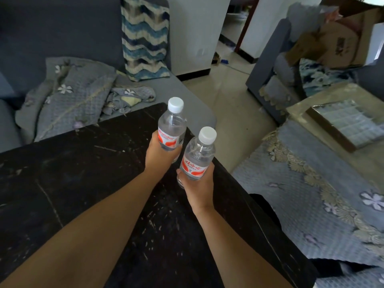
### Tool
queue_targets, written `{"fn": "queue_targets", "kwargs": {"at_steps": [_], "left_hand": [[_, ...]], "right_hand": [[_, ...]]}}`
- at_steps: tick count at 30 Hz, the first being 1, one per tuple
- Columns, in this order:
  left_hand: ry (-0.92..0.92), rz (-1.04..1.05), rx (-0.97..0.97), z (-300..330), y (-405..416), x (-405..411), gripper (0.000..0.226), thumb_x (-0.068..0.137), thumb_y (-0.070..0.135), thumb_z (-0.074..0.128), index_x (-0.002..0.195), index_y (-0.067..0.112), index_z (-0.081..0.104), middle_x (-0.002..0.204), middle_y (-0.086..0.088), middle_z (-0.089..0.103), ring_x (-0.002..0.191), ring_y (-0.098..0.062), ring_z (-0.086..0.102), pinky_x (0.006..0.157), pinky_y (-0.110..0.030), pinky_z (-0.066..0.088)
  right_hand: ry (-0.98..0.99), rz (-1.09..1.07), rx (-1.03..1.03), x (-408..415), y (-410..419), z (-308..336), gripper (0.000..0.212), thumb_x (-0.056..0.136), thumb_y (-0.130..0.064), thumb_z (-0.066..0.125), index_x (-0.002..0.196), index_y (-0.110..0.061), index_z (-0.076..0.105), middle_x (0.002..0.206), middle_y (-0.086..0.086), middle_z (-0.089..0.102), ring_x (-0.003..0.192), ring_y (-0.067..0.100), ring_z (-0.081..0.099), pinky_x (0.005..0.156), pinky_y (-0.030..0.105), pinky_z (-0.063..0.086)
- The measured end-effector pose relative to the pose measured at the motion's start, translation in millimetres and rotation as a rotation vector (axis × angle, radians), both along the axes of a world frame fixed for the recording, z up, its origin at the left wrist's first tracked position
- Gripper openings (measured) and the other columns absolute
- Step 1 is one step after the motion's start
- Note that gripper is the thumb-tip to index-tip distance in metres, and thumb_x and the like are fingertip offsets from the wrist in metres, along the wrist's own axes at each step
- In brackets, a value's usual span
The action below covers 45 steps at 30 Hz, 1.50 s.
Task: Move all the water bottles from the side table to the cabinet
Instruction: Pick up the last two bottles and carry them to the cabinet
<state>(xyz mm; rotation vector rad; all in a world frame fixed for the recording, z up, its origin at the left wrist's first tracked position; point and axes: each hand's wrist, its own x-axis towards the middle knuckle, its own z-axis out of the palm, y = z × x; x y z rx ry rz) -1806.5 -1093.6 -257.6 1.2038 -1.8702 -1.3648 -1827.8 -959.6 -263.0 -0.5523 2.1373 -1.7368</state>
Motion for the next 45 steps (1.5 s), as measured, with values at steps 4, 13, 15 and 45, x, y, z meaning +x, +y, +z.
{"fn": "queue_targets", "kwargs": {"at_steps": [4, 13, 15, 45], "left_hand": [[0.047, -0.053, 0.024, 4, 22, 26, 0.07, 0.072, 0.033, 0.08, 0.13, 0.022, 0.042, 0.116, 0.006, 0.057, 0.097, -0.007, 0.056, 0.08, -0.018, 0.046], [-0.001, -0.108, 0.088, 14, 80, 92, 0.068, 0.071, 0.026, 0.08, 0.128, 0.021, 0.043, 0.112, 0.008, 0.056, 0.1, -0.01, 0.057, 0.087, -0.024, 0.045], [0.008, -0.095, 0.154, 14, 91, 107, 0.07, 0.07, 0.027, 0.081, 0.13, 0.022, 0.044, 0.113, 0.009, 0.057, 0.103, -0.01, 0.058, 0.09, -0.027, 0.046], [0.208, -0.69, 0.21, 189, 456, 232, 0.023, 0.082, 0.017, 0.073, 0.101, 0.012, 0.06, 0.087, -0.008, 0.071, 0.068, -0.01, 0.071, 0.055, -0.018, 0.053]], "right_hand": [[0.009, -0.031, 0.0, 9, 13, 2, 0.07, 0.072, -0.013, 0.083, 0.129, -0.023, 0.043, 0.119, -0.008, 0.061, 0.107, 0.001, 0.062, 0.084, 0.009, 0.049], [-0.016, -0.013, 0.085, 40, 61, 15, 0.068, 0.072, -0.015, 0.084, 0.125, -0.024, 0.043, 0.111, -0.011, 0.061, 0.098, 0.002, 0.064, 0.074, 0.007, 0.049], [-0.06, -0.018, 0.109, 49, 75, 17, 0.067, 0.071, -0.015, 0.084, 0.121, -0.028, 0.042, 0.106, -0.013, 0.061, 0.093, 0.0, 0.064, 0.068, 0.007, 0.049], [0.008, -0.444, 0.075, 203, 482, 167, 0.053, 0.072, -0.031, 0.082, 0.112, -0.027, 0.049, 0.098, -0.017, 0.059, 0.087, -0.001, 0.06, 0.065, 0.006, 0.04]]}}
